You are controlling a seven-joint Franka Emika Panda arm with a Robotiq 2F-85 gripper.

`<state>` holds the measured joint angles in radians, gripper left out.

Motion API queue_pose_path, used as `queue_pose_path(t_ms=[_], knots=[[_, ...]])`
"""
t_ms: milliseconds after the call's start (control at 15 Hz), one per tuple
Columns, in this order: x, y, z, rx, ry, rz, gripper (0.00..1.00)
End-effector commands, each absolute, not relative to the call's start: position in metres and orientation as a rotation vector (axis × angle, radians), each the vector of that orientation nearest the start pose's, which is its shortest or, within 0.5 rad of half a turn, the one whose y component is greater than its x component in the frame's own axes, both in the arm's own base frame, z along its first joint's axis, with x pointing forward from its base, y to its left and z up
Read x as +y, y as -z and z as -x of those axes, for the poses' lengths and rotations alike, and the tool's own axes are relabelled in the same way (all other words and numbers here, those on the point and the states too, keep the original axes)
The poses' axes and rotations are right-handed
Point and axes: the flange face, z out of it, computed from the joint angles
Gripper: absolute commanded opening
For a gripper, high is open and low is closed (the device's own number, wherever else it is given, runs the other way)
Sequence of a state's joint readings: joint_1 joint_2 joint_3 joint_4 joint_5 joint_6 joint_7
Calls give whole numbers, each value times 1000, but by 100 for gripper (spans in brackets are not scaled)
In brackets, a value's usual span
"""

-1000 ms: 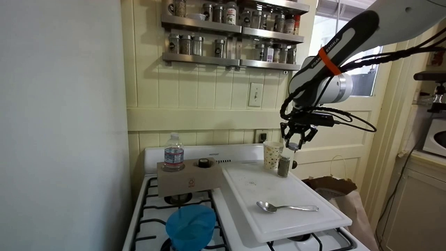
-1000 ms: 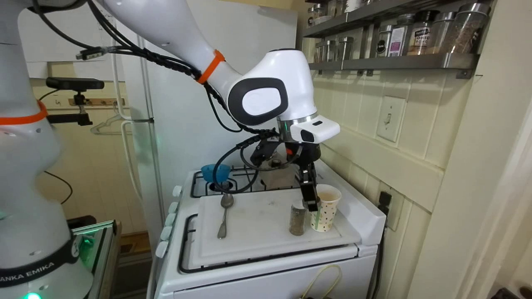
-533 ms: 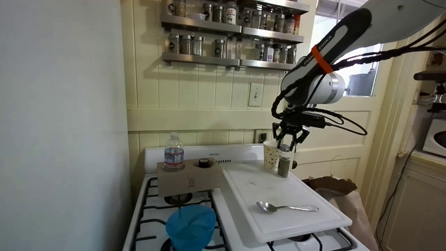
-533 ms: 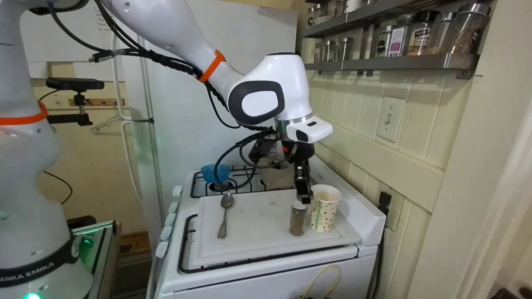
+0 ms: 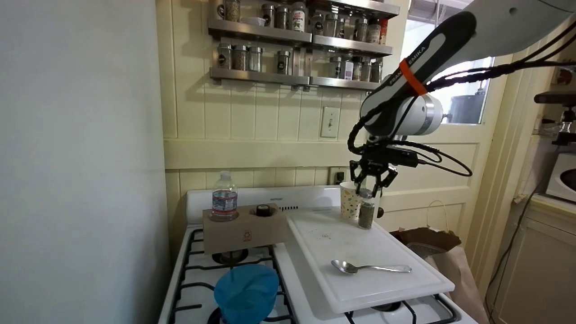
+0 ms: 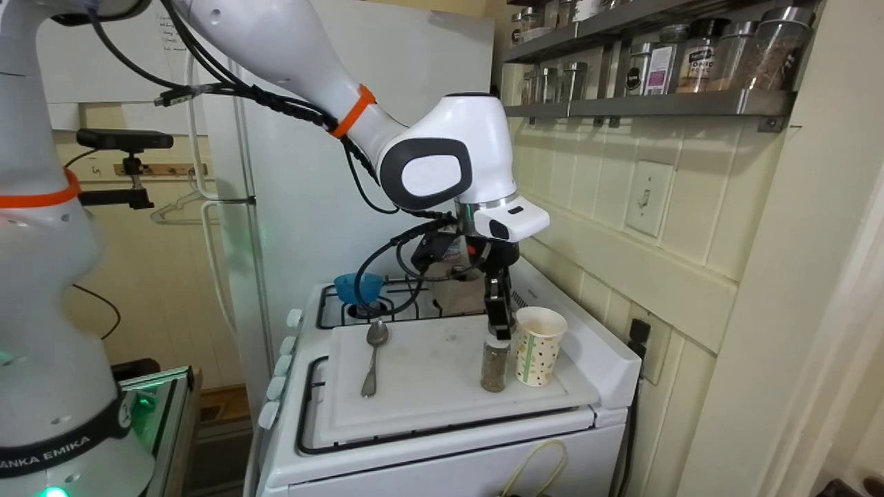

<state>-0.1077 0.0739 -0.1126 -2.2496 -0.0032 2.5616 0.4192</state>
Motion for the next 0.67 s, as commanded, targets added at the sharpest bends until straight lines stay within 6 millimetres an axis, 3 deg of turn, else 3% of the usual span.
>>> queue_pose_path(t_ms=[0, 600], knots=[[-121, -356, -541, 977, 321, 2954, 24], [-129, -344, -538, 1007, 289, 2959, 24]])
